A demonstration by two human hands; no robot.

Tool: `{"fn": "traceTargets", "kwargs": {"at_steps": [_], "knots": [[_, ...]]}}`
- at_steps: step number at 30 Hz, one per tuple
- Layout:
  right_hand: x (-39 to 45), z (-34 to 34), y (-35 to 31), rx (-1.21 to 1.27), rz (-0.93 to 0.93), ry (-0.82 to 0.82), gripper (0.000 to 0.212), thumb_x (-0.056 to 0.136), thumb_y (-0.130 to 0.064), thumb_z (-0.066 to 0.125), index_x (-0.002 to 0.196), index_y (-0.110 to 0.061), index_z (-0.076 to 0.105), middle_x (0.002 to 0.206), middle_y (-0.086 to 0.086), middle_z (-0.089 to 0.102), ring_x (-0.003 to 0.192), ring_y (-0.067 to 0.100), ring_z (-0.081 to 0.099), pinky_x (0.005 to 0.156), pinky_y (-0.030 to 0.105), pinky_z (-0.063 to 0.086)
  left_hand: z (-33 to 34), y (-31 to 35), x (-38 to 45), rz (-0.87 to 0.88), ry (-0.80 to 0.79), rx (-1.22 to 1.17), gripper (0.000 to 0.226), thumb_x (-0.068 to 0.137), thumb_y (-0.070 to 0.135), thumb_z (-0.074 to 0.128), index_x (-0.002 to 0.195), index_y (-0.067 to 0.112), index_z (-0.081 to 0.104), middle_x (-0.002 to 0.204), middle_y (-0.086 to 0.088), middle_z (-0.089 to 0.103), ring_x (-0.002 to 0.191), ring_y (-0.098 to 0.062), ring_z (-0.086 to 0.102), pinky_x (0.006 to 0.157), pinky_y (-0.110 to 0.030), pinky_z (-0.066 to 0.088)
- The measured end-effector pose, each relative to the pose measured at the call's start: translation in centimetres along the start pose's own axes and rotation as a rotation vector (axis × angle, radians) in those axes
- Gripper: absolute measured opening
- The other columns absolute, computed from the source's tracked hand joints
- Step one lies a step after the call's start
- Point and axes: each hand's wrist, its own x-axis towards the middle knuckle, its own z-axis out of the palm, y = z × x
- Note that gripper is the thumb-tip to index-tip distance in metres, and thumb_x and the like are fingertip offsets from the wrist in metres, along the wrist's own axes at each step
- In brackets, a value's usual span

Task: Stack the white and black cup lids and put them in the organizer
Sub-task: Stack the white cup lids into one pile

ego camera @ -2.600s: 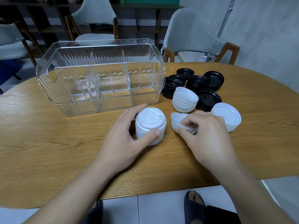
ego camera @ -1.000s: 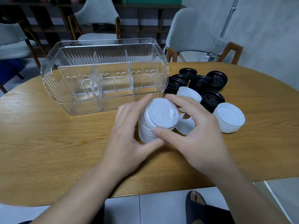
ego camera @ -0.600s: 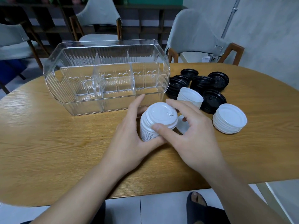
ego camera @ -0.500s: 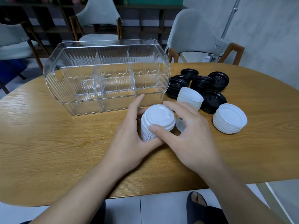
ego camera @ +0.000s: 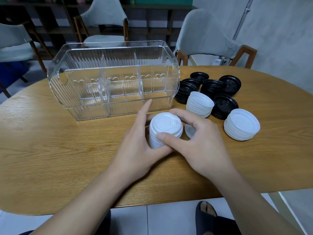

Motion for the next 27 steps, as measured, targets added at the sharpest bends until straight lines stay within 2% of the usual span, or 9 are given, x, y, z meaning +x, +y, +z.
{"fn": "traceTargets", "kwargs": {"at_steps": [4,6,10,12,14,19,23,25,27], "knots": [[-0.5,0.8,-0.5,-0.045,-0.027,0.072,0.049,0.082,-0.045,0.092,0.127,-0.039,0.073,0.113,-0.033,0.073,0.115,-0.009,0.066,0.092,0.008,0.047,0.0,-0.2,0.0,-0.001,0.007,0.013,0.122,0.080,0.049,0.097,0.176,0.037,0.024,0.142,0.038,0.063,0.136,0.013,0.058,0.108,-0.007,0.041],[-0.5,0.9,-0.5,-0.045,-0.021,0.076,0.049,0.083,-0.046,0.092,0.127,-0.039,0.071,0.112,-0.034,0.073,0.114,-0.009,0.065,0.091,0.006,0.046,0.0,-0.2,0.0,0.002,0.007,0.030,0.118,0.080,0.050,0.096,0.175,0.037,0.028,0.142,0.038,0.063,0.136,0.013,0.057,0.108,-0.008,0.042],[-0.5,0.8,-0.2,-0.008,-0.003,0.037,0.060,0.083,-0.048,0.091,0.138,-0.039,0.067,0.124,-0.030,0.072,0.125,-0.007,0.062,0.103,0.015,0.048,0.0,-0.2,-0.1,0.025,0.003,0.089,0.098,0.083,0.053,0.091,0.168,0.038,0.044,0.155,0.027,0.060,0.145,0.004,0.055,0.119,-0.026,0.047],[-0.5,0.6,0.1,-0.009,0.002,0.014,0.070,0.082,-0.052,0.091,0.146,-0.040,0.063,0.132,-0.029,0.069,0.132,-0.007,0.059,0.110,0.021,0.047,0.1,-0.2,0.0,0.036,0.000,0.098,0.090,0.085,0.048,0.092,0.164,0.035,0.051,0.156,0.025,0.061,0.145,0.002,0.056,0.119,-0.031,0.048],[-0.5,0.1,0.3,-0.025,-0.002,-0.004,0.078,0.082,-0.058,0.089,0.152,-0.042,0.059,0.140,-0.030,0.066,0.137,-0.009,0.055,0.113,0.020,0.043,0.1,-0.3,0.0,0.050,0.003,0.104,0.085,0.087,0.047,0.092,0.161,0.033,0.054,0.153,0.024,0.062,0.144,-0.001,0.058,0.118,-0.033,0.050],[-0.2,-2.1,1.2,-0.064,0.015,0.122,0.053,0.094,-0.064,0.070,0.140,-0.038,0.071,0.134,-0.027,0.071,0.129,-0.013,0.059,0.110,0.019,0.046,0.1,-0.2,0.1,0.038,0.011,0.127,0.090,0.084,0.056,0.094,0.162,0.036,0.051,0.154,0.025,0.059,0.145,0.001,0.054,0.119,-0.024,0.044],[0.0,-3.3,2.7,-0.199,0.033,0.157,0.025,0.102,-0.040,0.073,0.125,-0.032,0.080,0.121,-0.025,0.073,0.119,-0.009,0.063,0.105,0.021,0.051,0.1,-0.2,0.1,0.028,0.011,0.131,0.091,0.085,0.058,0.093,0.162,0.040,0.049,0.155,0.027,0.057,0.146,0.002,0.053,0.120,-0.026,0.044],[-0.2,-3.5,3.2,-0.292,0.050,0.117,0.027,0.097,-0.041,0.079,0.122,-0.031,0.080,0.120,-0.023,0.072,0.117,-0.005,0.063,0.103,0.020,0.049,0.1,-0.2,0.1,0.026,0.015,0.132,0.090,0.085,0.057,0.093,0.162,0.039,0.050,0.155,0.026,0.058,0.146,0.001,0.054,0.121,-0.030,0.045],[-0.3,-3.4,3.7,-0.443,0.031,0.068,0.034,0.091,-0.047,0.084,0.119,-0.028,0.080,0.119,-0.020,0.070,0.117,0.004,0.061,0.107,0.030,0.045,0.1,-0.2,0.1,0.026,0.018,0.132,0.090,0.085,0.057,0.093,0.162,0.039,0.050,0.155,0.026,0.058,0.145,0.001,0.054,0.121,-0.028,0.044]]}}
